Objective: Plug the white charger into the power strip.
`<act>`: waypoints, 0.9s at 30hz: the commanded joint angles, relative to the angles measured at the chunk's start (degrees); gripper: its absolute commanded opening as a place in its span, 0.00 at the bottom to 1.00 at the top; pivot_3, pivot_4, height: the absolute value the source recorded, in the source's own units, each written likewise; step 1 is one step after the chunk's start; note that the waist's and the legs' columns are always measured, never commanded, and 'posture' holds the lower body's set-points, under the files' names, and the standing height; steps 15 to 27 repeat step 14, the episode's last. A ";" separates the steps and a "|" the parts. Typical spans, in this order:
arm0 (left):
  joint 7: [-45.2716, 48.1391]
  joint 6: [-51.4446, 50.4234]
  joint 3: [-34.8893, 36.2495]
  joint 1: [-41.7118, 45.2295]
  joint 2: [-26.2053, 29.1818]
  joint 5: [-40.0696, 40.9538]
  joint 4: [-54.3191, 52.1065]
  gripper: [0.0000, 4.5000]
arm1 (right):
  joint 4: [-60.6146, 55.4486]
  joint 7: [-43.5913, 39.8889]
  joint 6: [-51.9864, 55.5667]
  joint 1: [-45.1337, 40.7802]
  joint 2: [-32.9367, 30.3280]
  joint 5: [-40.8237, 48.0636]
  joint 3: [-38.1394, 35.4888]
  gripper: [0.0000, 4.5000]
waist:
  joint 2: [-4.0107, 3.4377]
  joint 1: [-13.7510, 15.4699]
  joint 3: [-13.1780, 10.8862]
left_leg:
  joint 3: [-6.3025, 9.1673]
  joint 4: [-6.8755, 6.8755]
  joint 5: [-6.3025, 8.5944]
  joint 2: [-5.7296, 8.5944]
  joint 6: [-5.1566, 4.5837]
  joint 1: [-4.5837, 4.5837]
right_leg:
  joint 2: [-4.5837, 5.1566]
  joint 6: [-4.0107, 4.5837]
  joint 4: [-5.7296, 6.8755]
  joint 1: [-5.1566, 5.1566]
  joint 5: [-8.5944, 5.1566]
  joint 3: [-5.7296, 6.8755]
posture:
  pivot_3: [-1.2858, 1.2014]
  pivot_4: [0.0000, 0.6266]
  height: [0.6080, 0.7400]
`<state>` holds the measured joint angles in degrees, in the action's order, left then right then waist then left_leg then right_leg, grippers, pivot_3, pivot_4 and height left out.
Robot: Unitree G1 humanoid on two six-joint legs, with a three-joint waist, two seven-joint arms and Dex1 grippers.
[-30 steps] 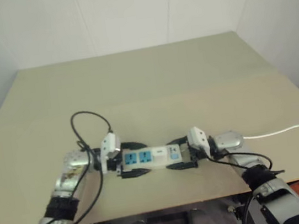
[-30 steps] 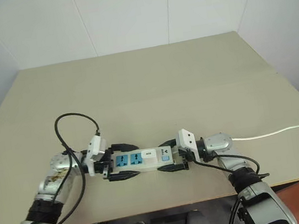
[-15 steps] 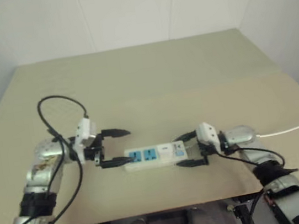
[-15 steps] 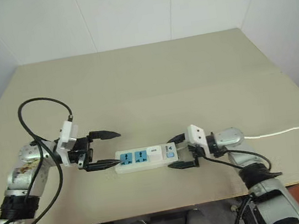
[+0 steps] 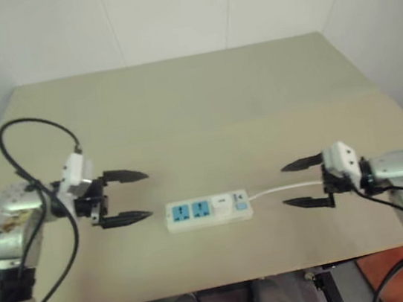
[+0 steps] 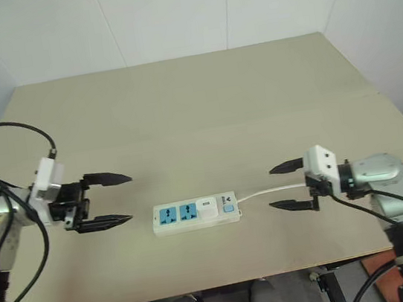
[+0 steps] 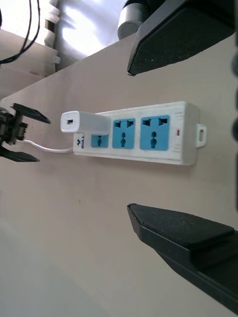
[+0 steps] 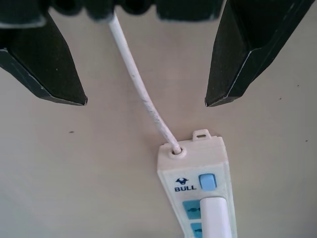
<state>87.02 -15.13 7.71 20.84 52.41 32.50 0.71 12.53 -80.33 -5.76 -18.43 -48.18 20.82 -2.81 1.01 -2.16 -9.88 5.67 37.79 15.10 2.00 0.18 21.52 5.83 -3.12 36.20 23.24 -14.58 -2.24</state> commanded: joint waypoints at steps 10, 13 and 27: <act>2.55 -0.71 4.20 -3.18 5.89 1.87 -2.73 1.00 | -6.73 0.32 3.25 5.48 -6.21 3.73 -7.99 0.99 | -0.06 -0.02 -0.09 | -0.17 0.00 0.01 -0.01 -0.02 -0.01 | 0.01 0.00 0.01 -0.02 0.00 0.00 | 0.52 0.24 1.00; 2.32 -0.92 3.47 -2.99 5.39 1.87 -3.13 1.00 | -7.03 0.80 3.70 5.21 -6.11 3.78 -7.90 0.99 | -0.05 -0.06 -0.09 | -0.41 0.01 0.01 -0.02 -0.02 -0.01 | 0.00 0.00 0.03 -0.02 0.00 0.00 | 0.52 0.24 1.00; 2.10 -1.11 3.19 -2.95 5.31 1.74 -3.37 1.00 | -7.30 0.87 3.85 5.33 -6.14 3.85 -7.89 0.99 | -0.05 -0.06 -0.09 | -0.45 0.01 0.01 -0.02 -0.02 0.00 | 0.00 0.00 0.02 -0.02 0.00 0.00 | 0.52 0.24 1.00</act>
